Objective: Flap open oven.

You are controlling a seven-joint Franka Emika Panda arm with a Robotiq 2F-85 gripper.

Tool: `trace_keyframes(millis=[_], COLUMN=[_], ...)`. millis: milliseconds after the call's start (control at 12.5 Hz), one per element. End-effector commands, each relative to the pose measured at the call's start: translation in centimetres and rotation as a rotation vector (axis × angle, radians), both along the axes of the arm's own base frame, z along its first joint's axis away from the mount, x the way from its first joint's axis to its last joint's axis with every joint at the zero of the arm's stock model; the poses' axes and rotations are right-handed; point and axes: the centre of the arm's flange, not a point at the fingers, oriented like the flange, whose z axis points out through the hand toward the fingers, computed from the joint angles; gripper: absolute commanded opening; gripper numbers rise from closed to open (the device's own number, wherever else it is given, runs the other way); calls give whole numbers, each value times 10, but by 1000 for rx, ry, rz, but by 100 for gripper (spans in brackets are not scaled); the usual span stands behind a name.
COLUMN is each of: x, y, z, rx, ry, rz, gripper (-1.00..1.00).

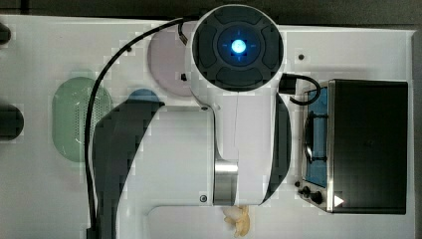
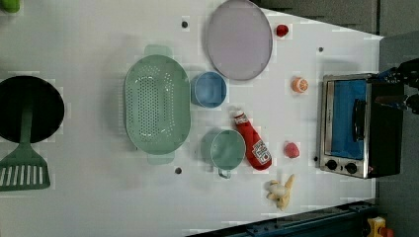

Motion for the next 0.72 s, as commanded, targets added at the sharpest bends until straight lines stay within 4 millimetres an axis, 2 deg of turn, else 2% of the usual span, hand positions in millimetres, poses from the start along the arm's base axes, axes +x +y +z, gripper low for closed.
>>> trace_keyframes(millis=[80, 240, 480, 560, 720], x=[-105, -105, -105, -105, -105], y=[-25, -25, -25, -25, -25], z=[69, 70, 70, 70, 69], rx=[-23, -23, -23, -23, -23], ry=[35, 35, 35, 35, 35], rz=[35, 35, 35, 35, 35], gripper=[59, 100, 100, 89, 38])
